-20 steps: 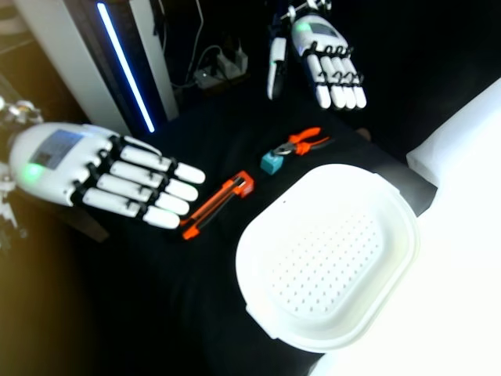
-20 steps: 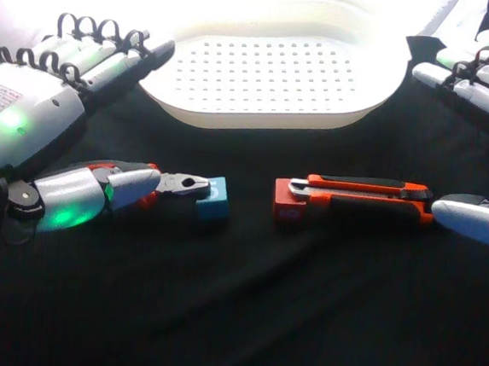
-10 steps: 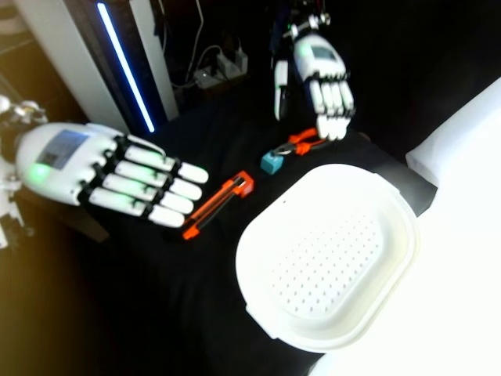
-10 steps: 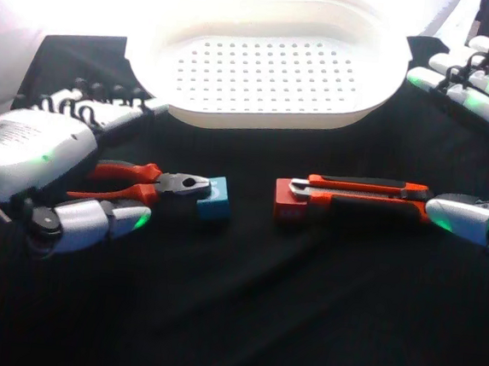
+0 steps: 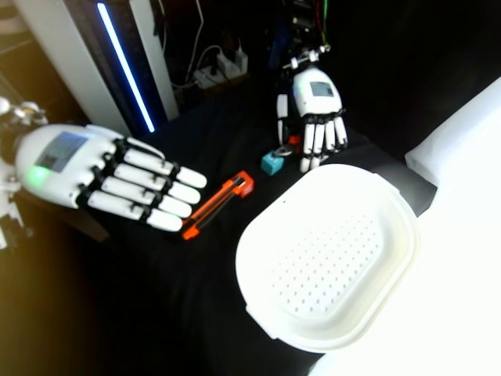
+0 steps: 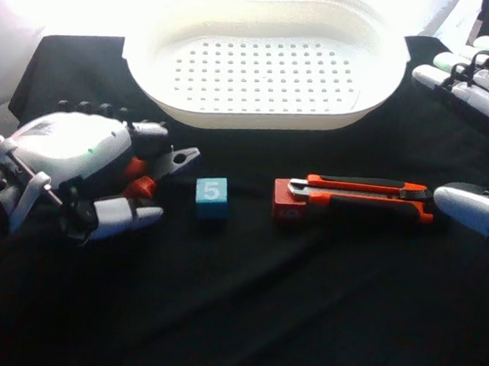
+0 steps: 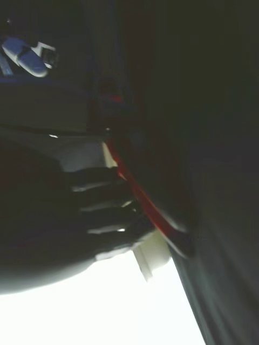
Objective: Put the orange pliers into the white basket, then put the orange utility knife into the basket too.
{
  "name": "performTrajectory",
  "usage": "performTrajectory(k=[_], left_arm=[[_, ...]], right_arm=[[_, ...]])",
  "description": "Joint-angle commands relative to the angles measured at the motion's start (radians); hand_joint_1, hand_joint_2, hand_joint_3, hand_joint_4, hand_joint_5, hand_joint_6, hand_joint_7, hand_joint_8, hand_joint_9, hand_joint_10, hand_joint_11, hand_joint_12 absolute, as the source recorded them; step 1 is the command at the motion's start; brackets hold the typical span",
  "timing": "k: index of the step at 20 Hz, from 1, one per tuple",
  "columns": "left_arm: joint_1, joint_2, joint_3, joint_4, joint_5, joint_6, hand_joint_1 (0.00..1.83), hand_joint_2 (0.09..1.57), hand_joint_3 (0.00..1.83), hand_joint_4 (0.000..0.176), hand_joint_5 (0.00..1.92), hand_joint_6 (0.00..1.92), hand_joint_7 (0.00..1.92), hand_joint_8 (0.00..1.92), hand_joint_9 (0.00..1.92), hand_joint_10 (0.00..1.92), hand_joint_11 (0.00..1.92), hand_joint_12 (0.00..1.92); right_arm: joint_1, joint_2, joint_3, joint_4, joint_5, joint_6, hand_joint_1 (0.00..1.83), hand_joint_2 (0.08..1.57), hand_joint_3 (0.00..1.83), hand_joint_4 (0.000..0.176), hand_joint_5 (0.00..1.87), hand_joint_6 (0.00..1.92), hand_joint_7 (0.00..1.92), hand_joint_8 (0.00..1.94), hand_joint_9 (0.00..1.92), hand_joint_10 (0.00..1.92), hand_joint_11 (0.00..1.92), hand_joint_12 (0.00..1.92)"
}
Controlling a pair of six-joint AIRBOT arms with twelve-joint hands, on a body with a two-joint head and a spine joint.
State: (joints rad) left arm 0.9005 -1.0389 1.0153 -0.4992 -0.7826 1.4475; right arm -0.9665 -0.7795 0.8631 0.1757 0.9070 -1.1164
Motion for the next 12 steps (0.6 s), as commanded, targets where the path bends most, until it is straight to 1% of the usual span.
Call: performTrajectory(k=[1, 2, 3, 4, 5, 6, 7, 8, 9, 10, 11, 12], left_arm=[[-0.021, 0.021, -0.015, 0.055, -0.157, -0.002, 1.23, 1.33, 0.0, 0.0, 0.85, 1.92, 1.06, 1.92, 1.33, 1.92, 1.43, 1.92], [-0.024, 0.039, -0.031, 0.07, -0.194, -0.003, 1.33, 1.29, 0.0, 0.0, 0.92, 1.92, 1.18, 1.92, 1.36, 1.92, 1.26, 1.92], [-0.027, 0.057, -0.048, 0.09, -0.235, -0.003, 1.37, 1.29, 0.0, 0.013, 0.91, 1.92, 1.22, 1.92, 1.41, 1.92, 1.39, 1.92], [-0.033, 0.079, -0.065, 0.121, -0.276, -0.01, 1.39, 1.28, 0.0, 0.115, 0.91, 1.92, 1.22, 1.92, 1.44, 1.92, 1.46, 1.92], [-0.044, 0.09, -0.069, 0.142, -0.297, -0.019, 1.45, 1.26, 0.0, 0.142, 0.95, 1.92, 1.22, 1.92, 1.43, 1.92, 1.48, 1.92], [-0.07, 0.097, -0.069, 0.166, -0.308, -0.029, 1.5, 1.23, 0.0, 0.141, 0.99, 1.92, 1.23, 1.92, 1.48, 1.92, 1.55, 1.92], [-0.096, 0.099, -0.064, 0.182, -0.306, -0.029, 1.5, 1.22, 0.0, 0.139, 1.02, 1.92, 1.23, 1.92, 1.48, 1.92, 1.56, 1.92], [-0.139, 0.094, -0.048, 0.193, -0.286, -0.029, 1.45, 1.23, 0.0, 0.137, 1.02, 1.92, 1.24, 1.92, 1.49, 1.92, 1.56, 1.92], [-0.201, 0.077, -0.018, 0.203, -0.236, -0.029, 1.37, 1.23, 0.0, 0.129, 0.99, 1.92, 1.27, 1.92, 1.49, 1.92, 1.56, 1.92], [-0.254, 0.052, 0.017, 0.204, -0.18, -0.029, 1.33, 1.24, 0.0, 0.059, 0.96, 1.92, 1.23, 1.92, 1.41, 1.92, 1.49, 1.92], [-0.315, 0.015, 0.068, 0.204, -0.105, -0.028, 1.28, 1.27, 0.0, 0.0, 0.91, 1.92, 1.15, 1.92, 1.34, 1.92, 1.43, 1.92], [-0.377, -0.027, 0.125, 0.204, -0.01, -0.028, 1.29, 1.26, 0.0, 0.0, 0.91, 1.92, 1.13, 1.92, 1.3, 1.92, 1.42, 1.92]], right_arm=[[0.009, -0.004, 0.003, 0.0, 0.119, -0.002, 0.27, 1.31, 0.0, 0.033, 0.0, 0.0, 0.0, 0.0, 0.0, 0.0, 0.0, 0.0], [0.009, -0.005, 0.003, 0.0, 0.119, -0.002, 0.27, 1.32, 0.01, 0.026, 0.0, 0.0, 0.0, 0.0, 0.0, 0.0, 0.0, 0.0], [0.009, -0.006, 0.003, 0.0, 0.118, -0.002, 0.25, 1.33, 0.01, 0.013, 0.0, 0.0, 0.0, 0.0, 0.0, 0.0, 0.0, 0.0], [0.009, -0.007, 0.004, 0.0, 0.118, -0.002, 0.25, 1.33, 0.01, 0.01, 0.0, 0.0, 0.0, 0.0, 0.0, 0.0, 0.0, 0.0], [0.009, -0.007, 0.004, 0.0, 0.118, -0.002, 0.26, 1.33, 0.01, 0.013, 0.0, 0.0, 0.0, 0.0, 0.0, 0.0, 0.0, 0.0], [0.009, -0.007, 0.004, 0.0, 0.117, -0.002, 0.25, 1.33, 0.0, 0.0, 0.0, 0.0, 0.0, 0.0, 0.0, 0.0, 0.0, 0.0], [0.009, -0.007, 0.004, 0.0, 0.117, -0.002, 0.23, 1.33, 0.01, 0.0, 0.0, 0.0, 0.0, 0.0, 0.0, 0.0, 0.0, 0.0], [0.009, -0.008, 0.004, 0.0, 0.116, -0.002, 0.22, 1.34, 0.01, 0.0, 0.0, 0.0, 0.0, 0.0, 0.0, 0.0, 0.0, 0.0], [0.009, -0.01, 0.006, 0.0, 0.116, -0.002, 0.23, 1.33, 0.0, 0.0, 0.0, 0.0, 0.0, 0.0, 0.0, 0.0, 0.0, 0.0], [0.009, -0.013, 0.007, -0.001, 0.116, -0.002, 0.22, 1.33, 0.0, 0.016, 0.0, 0.0, 0.0, 0.0, 0.0, 0.0, 0.0, 0.0], [0.009, -0.016, 0.009, -0.002, 0.114, -0.002, 0.23, 1.33, 0.0, 0.026, 0.0, 0.0, 0.0, 0.0, 0.0, 0.0, 0.0, 0.0], [0.009, -0.021, 0.013, -0.005, 0.111, -0.002, 0.23, 1.33, 0.0, 0.04, 0.0, 0.0, 0.0, 0.0, 0.0, 0.0, 0.0, 0.0]])
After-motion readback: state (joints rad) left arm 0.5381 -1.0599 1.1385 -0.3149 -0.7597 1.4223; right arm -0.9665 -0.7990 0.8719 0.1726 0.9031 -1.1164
